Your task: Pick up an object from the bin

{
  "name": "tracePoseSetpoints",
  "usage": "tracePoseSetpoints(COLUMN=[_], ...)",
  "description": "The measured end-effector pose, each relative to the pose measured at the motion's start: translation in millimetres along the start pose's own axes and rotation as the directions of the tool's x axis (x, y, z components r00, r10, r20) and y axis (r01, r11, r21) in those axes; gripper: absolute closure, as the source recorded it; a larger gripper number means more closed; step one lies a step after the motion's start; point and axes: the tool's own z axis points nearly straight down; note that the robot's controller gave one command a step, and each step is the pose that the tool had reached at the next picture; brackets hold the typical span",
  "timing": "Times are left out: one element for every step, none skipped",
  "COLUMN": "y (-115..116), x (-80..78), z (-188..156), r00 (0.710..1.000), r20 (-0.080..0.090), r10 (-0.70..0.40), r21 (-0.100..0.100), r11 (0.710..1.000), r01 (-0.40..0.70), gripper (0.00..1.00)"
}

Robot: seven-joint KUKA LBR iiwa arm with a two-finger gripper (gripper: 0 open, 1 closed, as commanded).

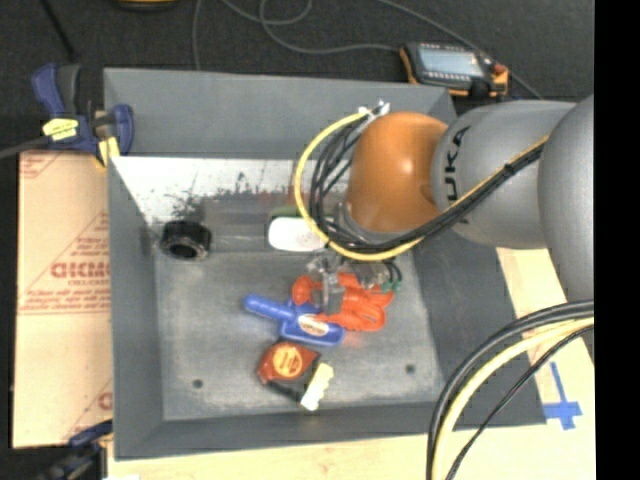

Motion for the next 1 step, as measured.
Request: tracePoseSetpoints(y=[-0.5], x=[-0.8], z=[-8.3], r00=[1.000], r20=[0.003], r10=[0.001], r21=[0.001], r11=[1.000], r01=[-0.001], gripper=[1.00])
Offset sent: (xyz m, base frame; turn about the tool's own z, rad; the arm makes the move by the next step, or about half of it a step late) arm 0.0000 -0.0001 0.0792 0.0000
